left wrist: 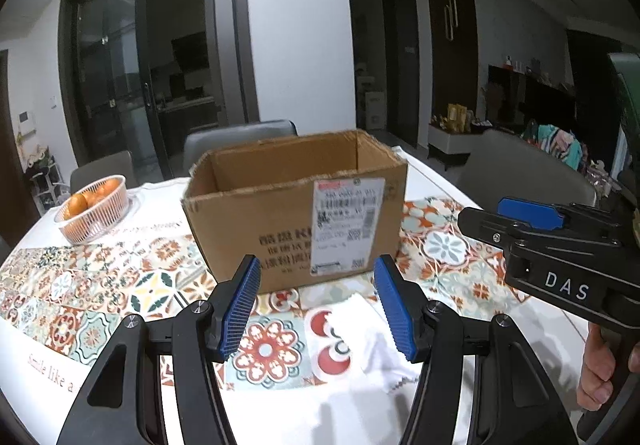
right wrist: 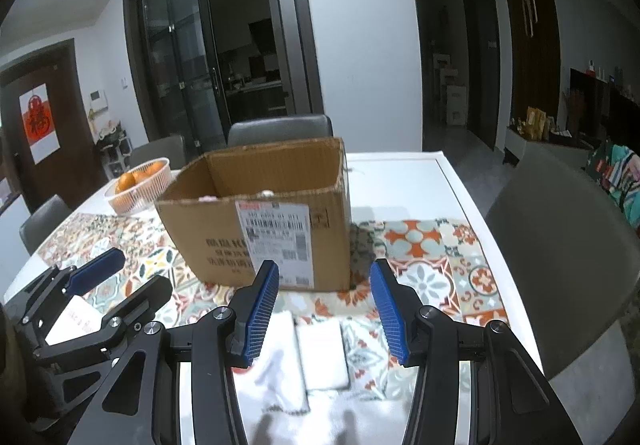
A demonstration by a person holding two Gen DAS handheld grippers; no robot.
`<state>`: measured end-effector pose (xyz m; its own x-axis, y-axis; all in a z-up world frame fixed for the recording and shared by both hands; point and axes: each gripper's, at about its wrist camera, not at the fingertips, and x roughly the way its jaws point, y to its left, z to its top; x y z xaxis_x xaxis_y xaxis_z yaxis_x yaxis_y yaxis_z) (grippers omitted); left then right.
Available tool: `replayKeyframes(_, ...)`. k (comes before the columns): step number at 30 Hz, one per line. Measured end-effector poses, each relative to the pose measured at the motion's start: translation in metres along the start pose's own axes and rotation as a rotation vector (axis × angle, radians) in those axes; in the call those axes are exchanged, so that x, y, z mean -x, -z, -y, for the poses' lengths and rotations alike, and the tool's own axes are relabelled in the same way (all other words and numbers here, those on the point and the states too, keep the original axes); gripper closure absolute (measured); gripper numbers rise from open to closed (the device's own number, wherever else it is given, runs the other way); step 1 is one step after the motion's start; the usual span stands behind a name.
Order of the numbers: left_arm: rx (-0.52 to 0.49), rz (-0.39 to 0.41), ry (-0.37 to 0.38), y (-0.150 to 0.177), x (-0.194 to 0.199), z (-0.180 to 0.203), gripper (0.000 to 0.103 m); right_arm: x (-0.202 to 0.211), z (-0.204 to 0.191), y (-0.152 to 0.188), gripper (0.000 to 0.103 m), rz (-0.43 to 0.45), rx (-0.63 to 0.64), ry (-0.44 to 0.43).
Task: Organize soft objects
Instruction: 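Move both tools down toward the white cloths on the tablecloth, then close the left tool on a white cloth while the right tool pinches another white cloth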
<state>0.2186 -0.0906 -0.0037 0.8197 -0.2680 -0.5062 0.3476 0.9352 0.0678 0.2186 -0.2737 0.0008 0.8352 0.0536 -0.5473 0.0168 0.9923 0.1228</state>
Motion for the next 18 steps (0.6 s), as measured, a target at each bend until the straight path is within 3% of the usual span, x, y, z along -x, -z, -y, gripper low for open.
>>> replayKeyframes(18,-0.076,-0.193,0.129,0.046,-0.049,0.017,0.045,-0.04,0.01,0.052,0.054,-0.179,0.012,0.012)
